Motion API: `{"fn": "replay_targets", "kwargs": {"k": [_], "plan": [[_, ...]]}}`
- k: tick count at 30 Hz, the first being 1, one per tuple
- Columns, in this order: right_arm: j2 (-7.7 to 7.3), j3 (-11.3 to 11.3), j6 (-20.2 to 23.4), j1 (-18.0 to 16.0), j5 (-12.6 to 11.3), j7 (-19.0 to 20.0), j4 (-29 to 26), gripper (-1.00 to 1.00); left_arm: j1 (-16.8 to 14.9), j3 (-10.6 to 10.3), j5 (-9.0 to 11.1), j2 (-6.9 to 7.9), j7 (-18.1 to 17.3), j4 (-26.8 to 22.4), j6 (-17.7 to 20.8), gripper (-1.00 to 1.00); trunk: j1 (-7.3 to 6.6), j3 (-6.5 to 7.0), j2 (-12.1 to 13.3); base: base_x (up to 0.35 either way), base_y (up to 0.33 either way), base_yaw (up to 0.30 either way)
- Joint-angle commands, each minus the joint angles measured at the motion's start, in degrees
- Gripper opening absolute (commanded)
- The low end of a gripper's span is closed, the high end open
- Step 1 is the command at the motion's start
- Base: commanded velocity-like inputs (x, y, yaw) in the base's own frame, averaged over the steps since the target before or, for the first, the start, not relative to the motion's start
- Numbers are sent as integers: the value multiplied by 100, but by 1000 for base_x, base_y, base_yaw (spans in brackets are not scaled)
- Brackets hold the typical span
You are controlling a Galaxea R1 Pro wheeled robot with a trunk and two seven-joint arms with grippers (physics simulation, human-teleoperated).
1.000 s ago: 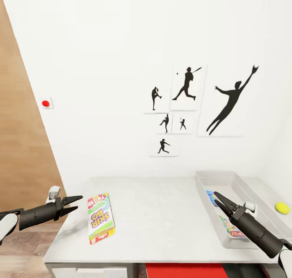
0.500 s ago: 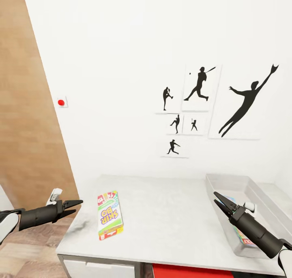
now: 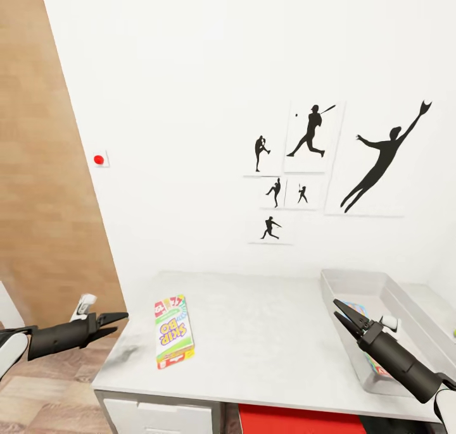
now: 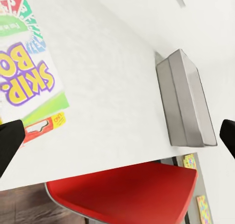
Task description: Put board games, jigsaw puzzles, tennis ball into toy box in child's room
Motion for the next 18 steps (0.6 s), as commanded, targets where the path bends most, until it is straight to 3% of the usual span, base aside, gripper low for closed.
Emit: {"fn": "replay_targets", "kwargs": {"k": [1,11,17,18], "plan": [[-1,-8,32,-3,-5,11,1,100,-1,54,12,1,-8,11,14,100,2,-3,-4,-11,2,0],[0,-6,32,-3,-5,1,1,100,27,223,-74,4,31,33,-8,100,2,-3,-4,-19,50,0],[0,-5,32,-3,-5,0,1,100,29,282,-319,9,42,39,-21,100,2,-3,-4,-20,129,0],[0,-5,32,-3,-5,0,1,100,30,337,-439,7,42,40,-25,100,2,-3,-4,-7,53,0]]}}
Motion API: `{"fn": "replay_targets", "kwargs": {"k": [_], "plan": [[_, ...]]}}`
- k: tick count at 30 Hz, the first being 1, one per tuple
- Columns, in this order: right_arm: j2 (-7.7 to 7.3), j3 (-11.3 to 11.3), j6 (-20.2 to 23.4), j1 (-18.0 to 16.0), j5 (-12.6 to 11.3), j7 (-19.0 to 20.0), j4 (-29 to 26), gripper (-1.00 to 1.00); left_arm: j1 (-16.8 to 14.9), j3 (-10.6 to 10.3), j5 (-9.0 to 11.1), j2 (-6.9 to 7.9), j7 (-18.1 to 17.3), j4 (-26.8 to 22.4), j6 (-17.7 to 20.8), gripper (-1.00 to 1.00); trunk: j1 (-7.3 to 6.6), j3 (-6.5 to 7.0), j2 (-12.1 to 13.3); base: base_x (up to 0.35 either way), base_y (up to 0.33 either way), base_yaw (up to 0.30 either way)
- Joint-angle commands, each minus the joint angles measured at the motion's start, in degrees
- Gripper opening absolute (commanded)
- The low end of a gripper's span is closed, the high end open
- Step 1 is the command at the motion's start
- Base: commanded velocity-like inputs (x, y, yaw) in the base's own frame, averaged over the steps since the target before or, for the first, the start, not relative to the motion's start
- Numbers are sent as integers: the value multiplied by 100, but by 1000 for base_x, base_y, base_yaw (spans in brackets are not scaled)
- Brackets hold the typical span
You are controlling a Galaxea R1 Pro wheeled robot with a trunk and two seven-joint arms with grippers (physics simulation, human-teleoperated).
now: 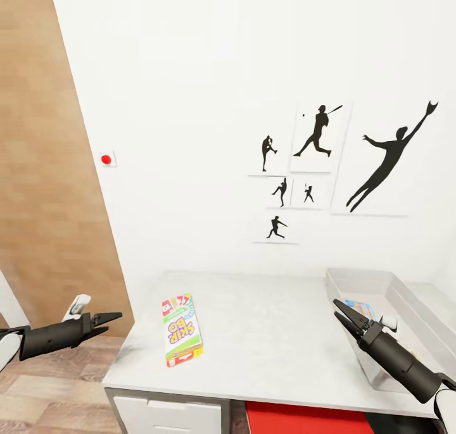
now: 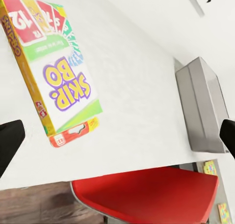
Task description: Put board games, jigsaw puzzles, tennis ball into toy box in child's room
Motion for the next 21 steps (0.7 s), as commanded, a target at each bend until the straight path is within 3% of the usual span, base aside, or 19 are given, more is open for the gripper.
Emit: {"fn": "replay_targets", "kwargs": {"k": [1,11,15,21], "plan": [[1,-7,32,-3,-5,12,1,100,-3,30,-47,3,-9,4,24,100,2,-2,-4,-6,42,0],[6,-5,32,-3,-5,2,1,100,1,574,-689,-2,-5,83,21,100,2,-2,-4,-2,62,0],[8,0,32,-3,-5,-2,1,100,1,679,-953,-10,-10,137,24,100,2,-2,-4,24,221,0],[9,-2,32,-3,-5,-3,1,100,0,717,-1074,-15,-24,157,20,100,2,-2,-4,154,230,0]]}}
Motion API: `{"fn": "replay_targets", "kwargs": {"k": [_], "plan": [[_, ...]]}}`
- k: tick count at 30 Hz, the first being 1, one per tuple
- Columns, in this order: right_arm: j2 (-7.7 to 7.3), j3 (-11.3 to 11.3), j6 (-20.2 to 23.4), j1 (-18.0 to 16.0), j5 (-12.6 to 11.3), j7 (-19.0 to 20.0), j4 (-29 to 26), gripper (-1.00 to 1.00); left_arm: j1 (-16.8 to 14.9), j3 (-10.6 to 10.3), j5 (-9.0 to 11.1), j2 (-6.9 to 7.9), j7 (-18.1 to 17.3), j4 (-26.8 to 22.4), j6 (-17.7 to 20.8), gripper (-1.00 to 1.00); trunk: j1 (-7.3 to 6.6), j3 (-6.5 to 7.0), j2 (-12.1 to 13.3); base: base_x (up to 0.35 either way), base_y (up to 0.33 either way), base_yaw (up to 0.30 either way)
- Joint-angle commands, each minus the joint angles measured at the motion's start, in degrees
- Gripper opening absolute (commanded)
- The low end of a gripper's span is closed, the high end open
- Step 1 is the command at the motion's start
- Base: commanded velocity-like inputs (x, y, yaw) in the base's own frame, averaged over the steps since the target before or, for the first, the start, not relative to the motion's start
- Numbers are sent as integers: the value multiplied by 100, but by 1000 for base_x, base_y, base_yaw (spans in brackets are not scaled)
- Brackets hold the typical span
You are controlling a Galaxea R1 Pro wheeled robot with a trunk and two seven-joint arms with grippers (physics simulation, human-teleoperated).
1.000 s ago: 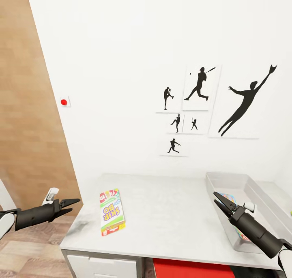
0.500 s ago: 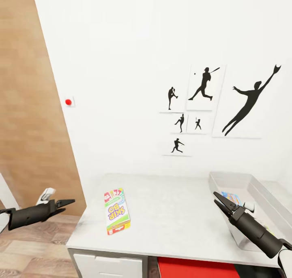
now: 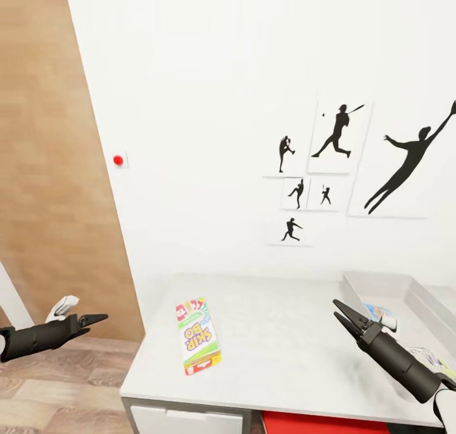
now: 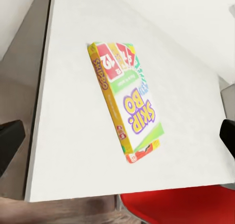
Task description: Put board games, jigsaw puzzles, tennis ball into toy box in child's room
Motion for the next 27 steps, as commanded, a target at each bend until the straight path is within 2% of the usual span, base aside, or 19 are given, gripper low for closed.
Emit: {"fn": "replay_targets", "kwargs": {"k": [1,15,27], "plan": [[1,-7,32,-3,-5,11,-1,100,-3,11,-18,-2,-24,6,26,100,4,-2,-3,191,237,0],[1,-5,32,-3,-5,10,-1,100,-5,20,-36,-3,-16,19,26,100,4,-2,-3,156,289,0],[3,-4,32,-3,-5,9,-1,100,-5,19,-40,-3,-49,20,20,100,4,-2,-3,64,312,0]]}}
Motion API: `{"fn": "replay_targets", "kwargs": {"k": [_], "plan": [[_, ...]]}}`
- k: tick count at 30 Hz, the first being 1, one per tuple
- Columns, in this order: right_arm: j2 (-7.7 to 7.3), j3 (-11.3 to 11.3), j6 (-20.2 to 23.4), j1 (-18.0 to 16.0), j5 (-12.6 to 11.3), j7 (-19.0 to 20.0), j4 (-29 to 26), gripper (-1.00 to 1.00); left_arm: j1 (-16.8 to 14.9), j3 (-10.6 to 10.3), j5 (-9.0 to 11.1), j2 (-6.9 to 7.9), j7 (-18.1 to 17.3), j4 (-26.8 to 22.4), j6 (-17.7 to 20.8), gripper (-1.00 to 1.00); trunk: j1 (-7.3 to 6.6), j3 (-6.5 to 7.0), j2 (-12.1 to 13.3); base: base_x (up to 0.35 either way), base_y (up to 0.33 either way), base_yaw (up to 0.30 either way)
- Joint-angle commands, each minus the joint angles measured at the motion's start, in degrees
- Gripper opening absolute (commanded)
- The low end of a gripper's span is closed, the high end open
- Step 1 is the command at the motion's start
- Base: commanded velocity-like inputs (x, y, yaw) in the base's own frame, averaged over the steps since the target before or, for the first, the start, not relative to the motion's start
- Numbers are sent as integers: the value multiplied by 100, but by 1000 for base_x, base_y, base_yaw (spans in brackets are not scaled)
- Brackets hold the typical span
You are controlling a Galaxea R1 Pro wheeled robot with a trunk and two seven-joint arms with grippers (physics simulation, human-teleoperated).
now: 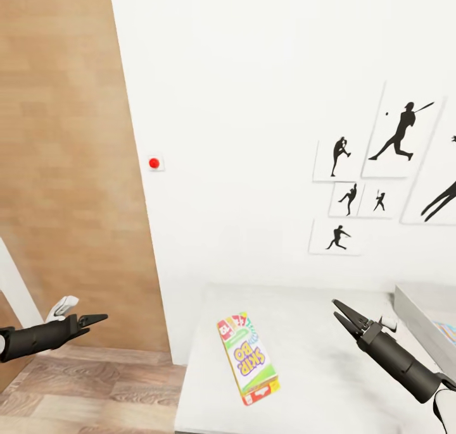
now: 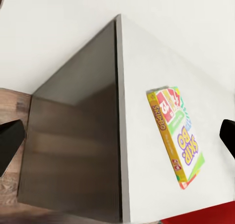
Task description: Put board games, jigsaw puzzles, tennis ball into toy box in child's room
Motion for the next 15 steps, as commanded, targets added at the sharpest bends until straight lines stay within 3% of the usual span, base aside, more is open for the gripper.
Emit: {"fn": "replay_targets", "kwargs": {"k": [1,5,15], "plan": [[1,-7,32,-3,-4,11,-1,100,-1,4,-1,-1,-19,4,26,100,4,-2,-4,137,245,0],[-4,-11,32,-3,-4,11,-1,100,-2,0,-5,-1,-25,4,24,100,4,-2,-4,160,202,0],[-7,-7,32,-3,-4,11,-1,100,-2,-2,-6,-1,-37,4,23,100,4,-2,-4,40,36,0]]}}
